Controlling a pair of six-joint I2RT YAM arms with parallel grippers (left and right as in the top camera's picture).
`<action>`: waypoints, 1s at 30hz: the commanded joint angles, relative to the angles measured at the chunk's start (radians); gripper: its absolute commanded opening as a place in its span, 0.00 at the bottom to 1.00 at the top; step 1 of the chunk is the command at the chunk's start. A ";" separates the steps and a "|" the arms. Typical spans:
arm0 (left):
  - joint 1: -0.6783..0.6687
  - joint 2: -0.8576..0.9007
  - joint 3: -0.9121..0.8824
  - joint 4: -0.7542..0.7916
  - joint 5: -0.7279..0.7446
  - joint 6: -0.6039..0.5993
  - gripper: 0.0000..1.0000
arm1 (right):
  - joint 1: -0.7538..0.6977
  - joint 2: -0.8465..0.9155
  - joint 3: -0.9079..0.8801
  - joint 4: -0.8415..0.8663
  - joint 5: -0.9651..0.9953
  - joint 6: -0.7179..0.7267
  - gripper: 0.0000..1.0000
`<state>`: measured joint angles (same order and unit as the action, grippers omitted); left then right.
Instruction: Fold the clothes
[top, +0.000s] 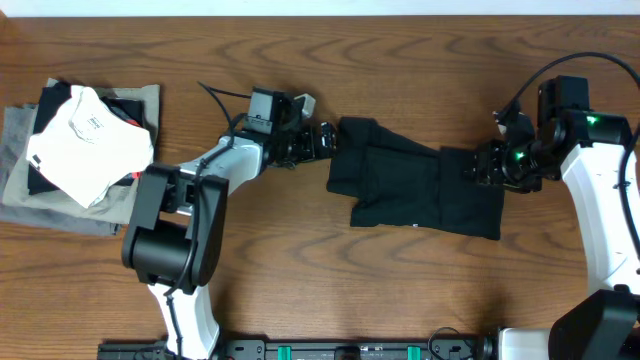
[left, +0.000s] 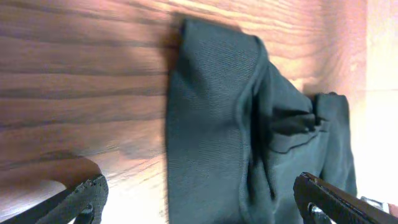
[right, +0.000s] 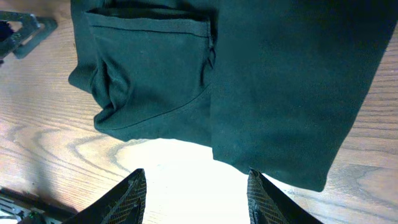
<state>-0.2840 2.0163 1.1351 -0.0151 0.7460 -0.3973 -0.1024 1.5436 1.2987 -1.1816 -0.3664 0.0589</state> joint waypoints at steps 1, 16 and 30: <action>-0.050 0.098 -0.040 -0.043 0.010 -0.070 0.98 | 0.016 -0.003 0.006 0.000 -0.007 -0.015 0.50; -0.196 0.103 -0.041 -0.141 0.008 -0.079 0.98 | 0.032 -0.003 0.006 0.000 -0.006 -0.016 0.50; -0.211 0.103 -0.041 -0.035 -0.136 -0.171 0.74 | 0.032 -0.003 0.006 0.000 -0.006 -0.016 0.50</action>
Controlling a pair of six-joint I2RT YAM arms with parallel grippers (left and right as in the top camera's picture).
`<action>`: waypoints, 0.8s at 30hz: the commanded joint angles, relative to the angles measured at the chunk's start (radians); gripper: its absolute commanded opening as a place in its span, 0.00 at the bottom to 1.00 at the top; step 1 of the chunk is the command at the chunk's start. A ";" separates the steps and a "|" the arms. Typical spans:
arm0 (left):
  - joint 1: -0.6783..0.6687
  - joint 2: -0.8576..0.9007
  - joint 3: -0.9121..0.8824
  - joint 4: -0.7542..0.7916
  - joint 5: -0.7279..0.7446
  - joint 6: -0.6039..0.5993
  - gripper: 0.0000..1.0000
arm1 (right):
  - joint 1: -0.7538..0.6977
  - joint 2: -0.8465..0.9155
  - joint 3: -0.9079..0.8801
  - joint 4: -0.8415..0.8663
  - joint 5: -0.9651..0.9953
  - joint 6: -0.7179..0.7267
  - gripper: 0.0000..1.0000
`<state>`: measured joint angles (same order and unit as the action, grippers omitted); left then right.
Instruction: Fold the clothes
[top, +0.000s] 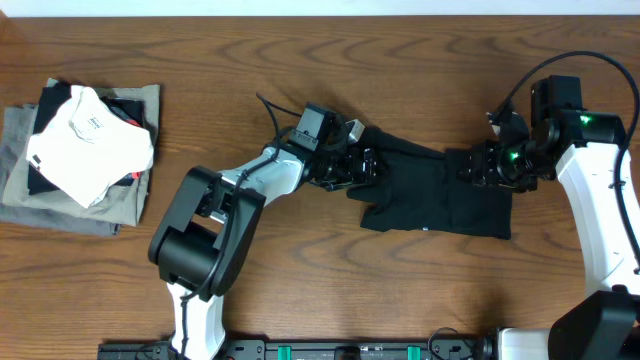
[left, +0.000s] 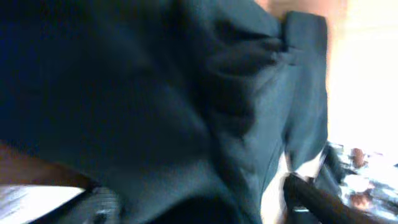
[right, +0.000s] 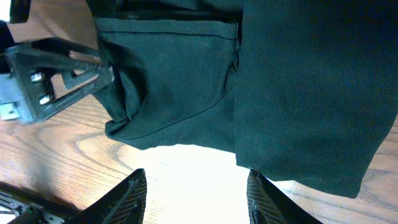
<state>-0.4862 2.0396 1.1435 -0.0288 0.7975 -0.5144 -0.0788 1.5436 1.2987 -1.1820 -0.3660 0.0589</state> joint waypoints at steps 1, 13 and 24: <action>-0.011 0.080 -0.049 -0.021 -0.215 -0.070 0.74 | 0.008 -0.003 0.006 0.000 -0.007 -0.015 0.50; -0.137 0.080 -0.049 0.040 -0.344 -0.079 0.73 | 0.008 -0.003 0.006 0.000 -0.007 -0.015 0.50; -0.101 0.055 -0.048 0.009 -0.373 -0.084 0.06 | 0.008 -0.003 -0.004 0.005 -0.006 -0.016 0.50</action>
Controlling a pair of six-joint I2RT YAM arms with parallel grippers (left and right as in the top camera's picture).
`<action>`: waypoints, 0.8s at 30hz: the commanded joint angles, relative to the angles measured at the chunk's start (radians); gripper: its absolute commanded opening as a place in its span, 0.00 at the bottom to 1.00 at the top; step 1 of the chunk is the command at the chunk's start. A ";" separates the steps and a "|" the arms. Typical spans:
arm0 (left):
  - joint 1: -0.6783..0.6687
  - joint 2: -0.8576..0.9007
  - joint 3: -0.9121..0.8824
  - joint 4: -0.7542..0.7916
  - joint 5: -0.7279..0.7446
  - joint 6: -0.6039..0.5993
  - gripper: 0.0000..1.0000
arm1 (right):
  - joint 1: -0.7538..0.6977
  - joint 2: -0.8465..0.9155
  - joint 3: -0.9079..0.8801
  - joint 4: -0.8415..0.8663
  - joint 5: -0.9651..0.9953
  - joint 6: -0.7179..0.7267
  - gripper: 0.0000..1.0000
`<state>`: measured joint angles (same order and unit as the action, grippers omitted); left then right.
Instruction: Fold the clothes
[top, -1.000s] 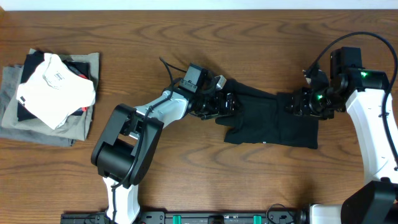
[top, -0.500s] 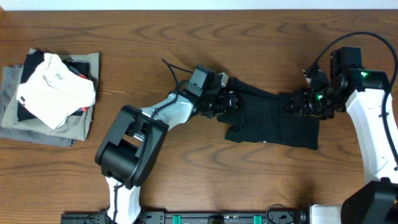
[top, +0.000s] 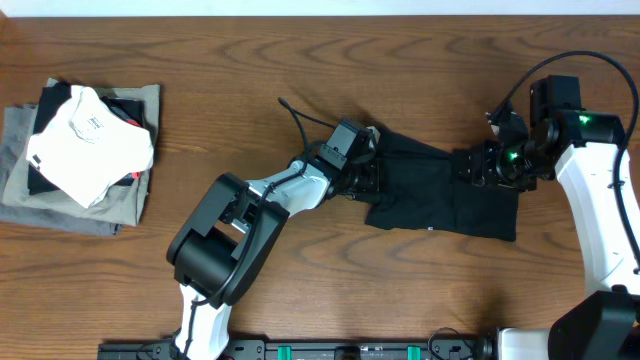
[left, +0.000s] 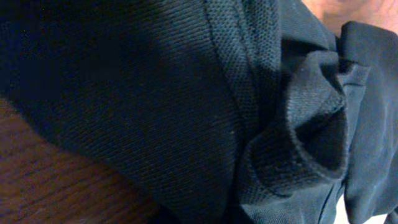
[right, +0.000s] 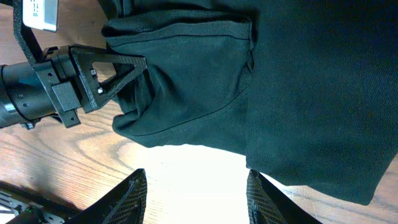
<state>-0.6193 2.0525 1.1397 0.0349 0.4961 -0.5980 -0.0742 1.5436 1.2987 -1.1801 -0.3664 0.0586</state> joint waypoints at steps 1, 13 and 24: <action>0.049 0.029 -0.044 -0.072 -0.071 -0.003 0.06 | 0.003 -0.003 -0.005 0.003 -0.006 -0.015 0.50; 0.277 -0.160 -0.044 -0.374 -0.170 0.077 0.06 | 0.004 -0.003 -0.006 0.036 -0.004 -0.014 0.50; 0.382 -0.293 -0.039 -0.555 -0.221 0.173 0.06 | 0.065 -0.001 -0.121 0.263 -0.004 0.049 0.48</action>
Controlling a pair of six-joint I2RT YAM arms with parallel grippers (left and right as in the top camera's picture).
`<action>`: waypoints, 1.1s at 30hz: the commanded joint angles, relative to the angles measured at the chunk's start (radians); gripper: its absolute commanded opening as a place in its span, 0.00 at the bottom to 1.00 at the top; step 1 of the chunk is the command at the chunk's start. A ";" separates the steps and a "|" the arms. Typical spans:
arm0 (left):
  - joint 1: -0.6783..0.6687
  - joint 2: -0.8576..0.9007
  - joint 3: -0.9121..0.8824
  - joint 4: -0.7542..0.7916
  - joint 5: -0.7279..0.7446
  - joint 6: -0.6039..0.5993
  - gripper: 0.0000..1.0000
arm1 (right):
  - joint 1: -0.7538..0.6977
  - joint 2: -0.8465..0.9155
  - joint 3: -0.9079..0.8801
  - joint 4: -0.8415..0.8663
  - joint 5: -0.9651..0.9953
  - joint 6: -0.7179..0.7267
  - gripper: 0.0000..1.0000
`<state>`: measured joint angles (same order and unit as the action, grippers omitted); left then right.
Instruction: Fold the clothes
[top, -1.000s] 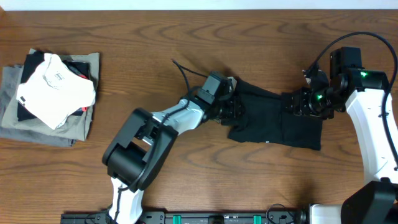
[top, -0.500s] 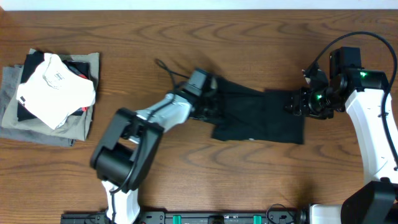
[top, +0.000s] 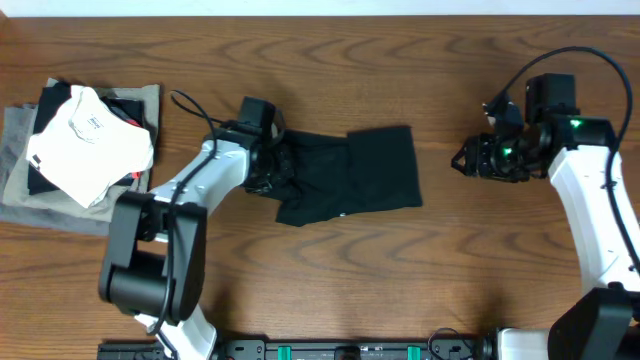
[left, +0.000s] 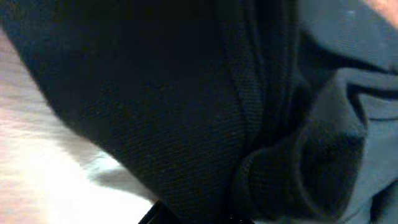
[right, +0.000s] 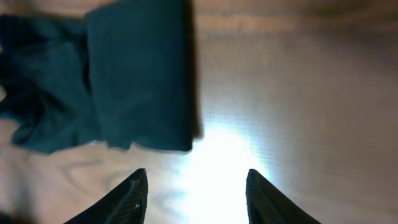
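Observation:
A black garment (top: 360, 170) lies folded on the wooden table, left of centre, with its left end bunched up. My left gripper (top: 278, 165) is shut on that bunched end. In the left wrist view the dark cloth (left: 186, 93) fills the frame and hides the fingers. My right gripper (top: 468, 160) hovers open to the right of the garment, touching nothing. The right wrist view shows the garment (right: 137, 93) ahead and to the left of the open right gripper (right: 198, 196), with bare wood between the fingers.
A stack of folded clothes (top: 85, 150), with a white piece on top, sits at the table's left edge (top: 10, 230). Bare wood lies between the garment and my right arm (top: 590, 210).
The garment has shifted well to the left together with my left gripper. My right gripper, which was over the garment's right end, now stands clear of it over bare wood.
My left gripper began open just left of the garment, with the right gripper open over its right end. Then the left gripper was pressed into the left end, and the garment sat further right. Now the garment lies left of centre in the left gripper's hold.

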<state>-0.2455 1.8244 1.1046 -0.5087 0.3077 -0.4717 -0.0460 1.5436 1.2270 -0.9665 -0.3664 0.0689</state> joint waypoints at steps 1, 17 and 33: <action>0.008 -0.084 -0.001 -0.018 -0.033 0.049 0.06 | 0.049 0.001 -0.071 0.093 -0.004 0.052 0.47; -0.179 -0.257 0.016 -0.008 -0.029 0.036 0.06 | 0.223 0.106 -0.273 0.526 -0.011 0.212 0.04; -0.327 -0.248 0.016 0.271 -0.034 0.034 0.06 | 0.311 0.275 -0.273 0.615 -0.060 0.283 0.01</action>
<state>-0.5594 1.5818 1.1049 -0.2649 0.2810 -0.4473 0.2481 1.7954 0.9634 -0.3470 -0.4080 0.3298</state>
